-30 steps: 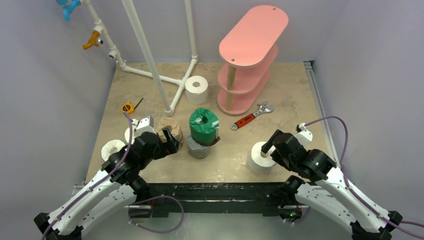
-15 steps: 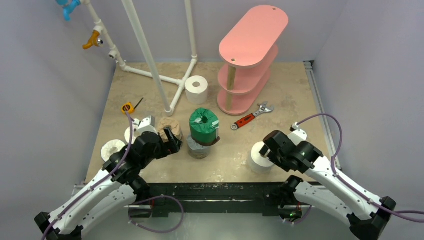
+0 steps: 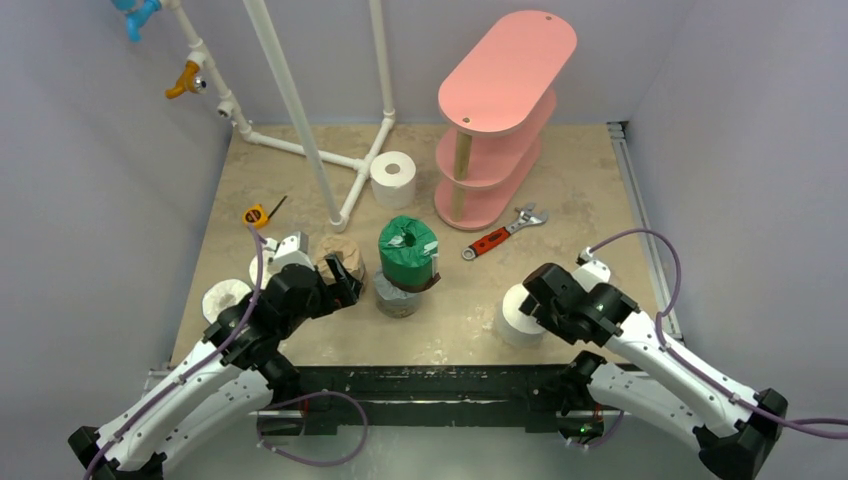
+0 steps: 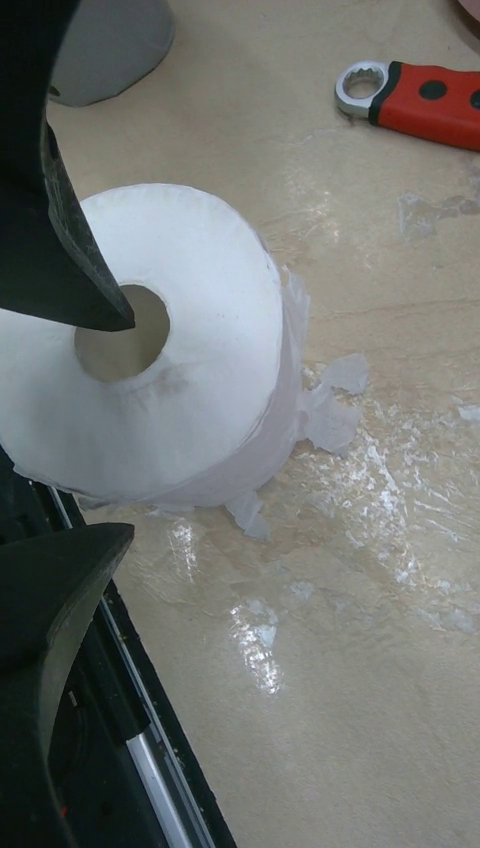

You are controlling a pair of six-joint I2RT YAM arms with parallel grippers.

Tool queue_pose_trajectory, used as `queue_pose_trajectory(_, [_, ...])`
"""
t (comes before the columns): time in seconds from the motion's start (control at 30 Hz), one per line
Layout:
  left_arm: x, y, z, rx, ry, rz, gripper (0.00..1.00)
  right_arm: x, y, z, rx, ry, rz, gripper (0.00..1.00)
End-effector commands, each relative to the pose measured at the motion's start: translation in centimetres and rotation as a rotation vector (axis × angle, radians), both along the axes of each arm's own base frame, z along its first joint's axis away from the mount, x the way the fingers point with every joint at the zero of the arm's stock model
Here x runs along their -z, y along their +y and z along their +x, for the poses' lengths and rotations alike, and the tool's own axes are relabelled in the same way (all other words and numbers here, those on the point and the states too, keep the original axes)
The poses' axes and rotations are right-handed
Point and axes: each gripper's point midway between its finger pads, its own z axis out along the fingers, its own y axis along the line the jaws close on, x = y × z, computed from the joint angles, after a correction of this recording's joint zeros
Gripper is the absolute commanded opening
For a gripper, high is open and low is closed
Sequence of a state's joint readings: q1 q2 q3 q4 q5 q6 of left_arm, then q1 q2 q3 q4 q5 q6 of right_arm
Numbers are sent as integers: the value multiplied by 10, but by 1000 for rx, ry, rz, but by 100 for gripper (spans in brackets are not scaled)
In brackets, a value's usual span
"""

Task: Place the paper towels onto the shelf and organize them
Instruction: Move the paper towel to the center of the board.

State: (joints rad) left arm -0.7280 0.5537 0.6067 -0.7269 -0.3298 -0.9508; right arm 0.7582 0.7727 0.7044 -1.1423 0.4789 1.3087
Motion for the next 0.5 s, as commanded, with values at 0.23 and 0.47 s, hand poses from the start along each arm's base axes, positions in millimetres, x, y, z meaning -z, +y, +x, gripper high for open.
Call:
queue_pose_trajectory(0.23, [-6,-1,1,-18,-5,-20,96,7,23,15,-83,-43,58,48])
queue_pose_trajectory(0.47, [-14,11,-3,-47,-11,-6,96,-13,41,36,-219,-92,20,47])
